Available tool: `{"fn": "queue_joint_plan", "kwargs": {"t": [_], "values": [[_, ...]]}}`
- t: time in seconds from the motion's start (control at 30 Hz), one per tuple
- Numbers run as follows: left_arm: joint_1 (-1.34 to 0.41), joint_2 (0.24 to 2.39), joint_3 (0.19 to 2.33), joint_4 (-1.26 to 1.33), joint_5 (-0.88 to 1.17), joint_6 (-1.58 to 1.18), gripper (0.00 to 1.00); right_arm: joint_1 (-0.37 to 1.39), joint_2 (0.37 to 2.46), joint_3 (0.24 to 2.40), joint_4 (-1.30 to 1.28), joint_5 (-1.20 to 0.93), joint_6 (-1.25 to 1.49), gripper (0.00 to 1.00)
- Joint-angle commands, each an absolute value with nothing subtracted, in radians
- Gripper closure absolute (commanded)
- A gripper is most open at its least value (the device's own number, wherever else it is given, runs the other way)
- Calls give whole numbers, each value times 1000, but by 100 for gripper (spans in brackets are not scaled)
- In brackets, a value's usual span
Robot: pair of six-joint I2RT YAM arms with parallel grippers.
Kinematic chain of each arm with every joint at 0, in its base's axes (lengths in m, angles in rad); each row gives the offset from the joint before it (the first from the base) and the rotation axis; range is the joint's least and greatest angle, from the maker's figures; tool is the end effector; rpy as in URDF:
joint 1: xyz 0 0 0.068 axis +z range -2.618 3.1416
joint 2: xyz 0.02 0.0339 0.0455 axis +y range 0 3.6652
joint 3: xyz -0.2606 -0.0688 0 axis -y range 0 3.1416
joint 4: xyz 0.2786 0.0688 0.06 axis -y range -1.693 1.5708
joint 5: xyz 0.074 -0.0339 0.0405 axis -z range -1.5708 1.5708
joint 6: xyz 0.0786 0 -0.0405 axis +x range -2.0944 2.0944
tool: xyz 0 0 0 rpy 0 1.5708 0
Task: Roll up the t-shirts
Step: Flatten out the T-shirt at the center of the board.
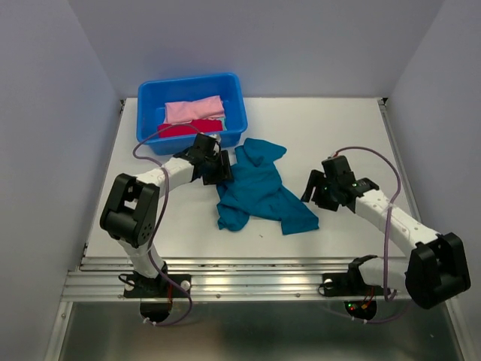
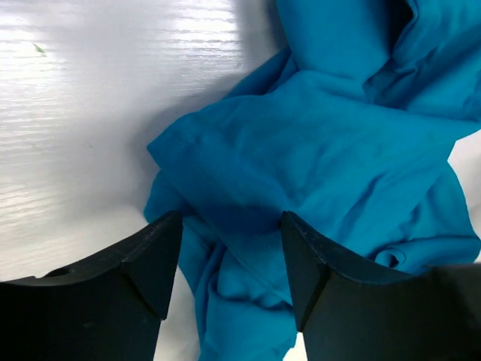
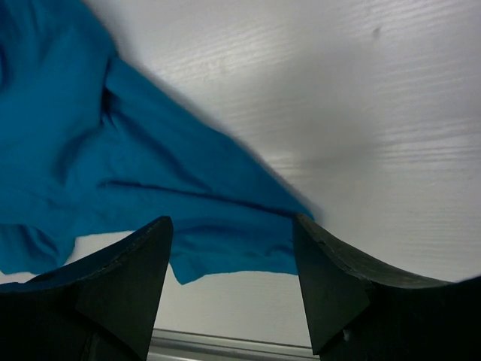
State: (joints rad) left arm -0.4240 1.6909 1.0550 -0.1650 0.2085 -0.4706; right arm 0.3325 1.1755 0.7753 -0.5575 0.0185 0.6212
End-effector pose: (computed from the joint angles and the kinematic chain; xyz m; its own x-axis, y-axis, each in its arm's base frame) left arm 0.3725 -0.1860 0.1467 -0.8253 -0.1142 -0.5530 0.1791 0.8759 -0.4481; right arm 0.2721 0.0924 0.1759 -0.8127 0.3350 -0.4767 0.1927 0.9267 0.3226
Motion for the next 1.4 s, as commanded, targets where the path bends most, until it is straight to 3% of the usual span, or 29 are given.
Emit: {"fn": "queue_joint_plan", "kwargs": {"t": [0.0,0.1,0.23,0.33,0.53,0.6,0.67,0.7,0.77,0.8,0.83,0.9,1.0,1.07,1.37], "values": [[-445,1712,1046,-107,248,-494,37,415,1218,750,-500,-12,649,30],[-456,1726,1060,-104,253,-499,49,459,1253,735,-474,-5,686,30],[-459,1720,1068,-106,252,-505,72,505,1310,723,-434,55,719,33],[-460,1707,1072,-123,242,-503,100,514,1331,697,-390,52,735,42],[-459,1629,1124,-178,222,-480,100,514,1405,699,-316,19,742,88],[-460,1599,1150,-198,215,-476,100,514,1408,715,-316,18,739,97],[-460,1556,1195,-225,206,-463,100,514,1385,733,-325,40,741,99],[-459,1542,1209,-236,201,-460,100,514,1368,738,-324,44,738,98],[-460,1513,1250,-259,204,-454,100,523,1315,739,-310,35,709,80],[-459,1499,1270,-271,215,-450,100,537,1289,748,-313,29,683,51],[-459,1493,1278,-272,215,-449,100,552,1287,749,-327,34,683,51],[-460,1486,1292,-273,239,-451,100,600,1302,791,-362,60,649,29],[-460,1483,1310,-276,262,-454,100,719,1362,828,-413,158,630,15],[-460,1482,1318,-278,267,-456,100,782,1416,848,-426,210,632,11],[-462,1483,1319,-279,285,-456,100,939,1606,966,-417,323,650,14]]}}
